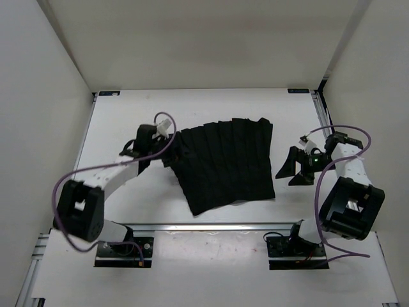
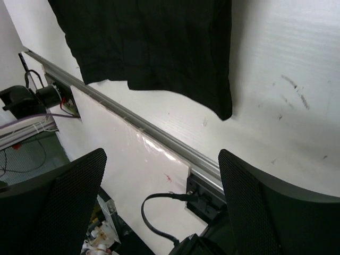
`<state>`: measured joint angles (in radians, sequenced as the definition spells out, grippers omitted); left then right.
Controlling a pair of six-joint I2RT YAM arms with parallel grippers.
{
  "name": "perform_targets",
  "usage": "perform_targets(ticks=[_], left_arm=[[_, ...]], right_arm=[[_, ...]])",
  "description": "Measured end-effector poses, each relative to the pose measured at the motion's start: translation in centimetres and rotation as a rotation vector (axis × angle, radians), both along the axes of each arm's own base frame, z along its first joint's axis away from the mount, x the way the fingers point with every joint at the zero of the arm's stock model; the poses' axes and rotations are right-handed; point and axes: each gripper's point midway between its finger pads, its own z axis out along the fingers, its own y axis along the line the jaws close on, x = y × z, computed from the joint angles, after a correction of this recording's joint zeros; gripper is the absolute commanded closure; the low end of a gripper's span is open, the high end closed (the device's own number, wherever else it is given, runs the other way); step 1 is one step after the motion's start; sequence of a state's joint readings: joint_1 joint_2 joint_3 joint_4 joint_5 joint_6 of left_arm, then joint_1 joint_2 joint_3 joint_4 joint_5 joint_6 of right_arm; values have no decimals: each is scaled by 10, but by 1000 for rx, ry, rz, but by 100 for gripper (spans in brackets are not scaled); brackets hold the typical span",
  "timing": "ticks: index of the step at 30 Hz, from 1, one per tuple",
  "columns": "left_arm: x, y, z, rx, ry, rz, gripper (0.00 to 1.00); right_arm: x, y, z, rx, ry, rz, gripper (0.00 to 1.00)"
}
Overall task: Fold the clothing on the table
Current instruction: Fold the skirt
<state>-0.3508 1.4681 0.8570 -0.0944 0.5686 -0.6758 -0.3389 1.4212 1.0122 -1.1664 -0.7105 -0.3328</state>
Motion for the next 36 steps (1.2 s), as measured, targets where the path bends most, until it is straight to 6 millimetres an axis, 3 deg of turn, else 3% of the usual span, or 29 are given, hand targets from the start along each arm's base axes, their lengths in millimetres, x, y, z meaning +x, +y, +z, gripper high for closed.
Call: perform_targets(ticks=[3, 8, 12, 16, 21, 24, 28, 32, 36], left_arm=[[-44, 19, -20, 1, 33, 42, 1], [-109, 24, -70, -12, 155, 72, 1], [-140, 29, -87, -30, 151, 114, 1], [-139, 42, -79, -118, 62, 241, 1], [-123, 47, -28, -287, -81, 353, 1], [-122, 47, -11, -348, -111, 379, 2], [-121, 46, -28, -299, -60, 398, 1], [-129, 46, -84, -114, 69, 380, 1], [-122, 30, -86, -70, 76, 330, 1]], right_arm=[[8, 0, -7, 7, 1, 5, 9], [23, -2, -24, 21, 56, 36, 13], [29, 1, -38, 17, 79, 66, 13], [31, 4, -41, 3, 67, 85, 12], [31, 10, -49, -14, 83, 114, 15], [30, 10, -56, -49, 93, 131, 17], [26, 6, -65, -80, 116, 132, 18], [18, 6, -71, -86, 147, 124, 17], [12, 6, -76, -86, 166, 122, 18]])
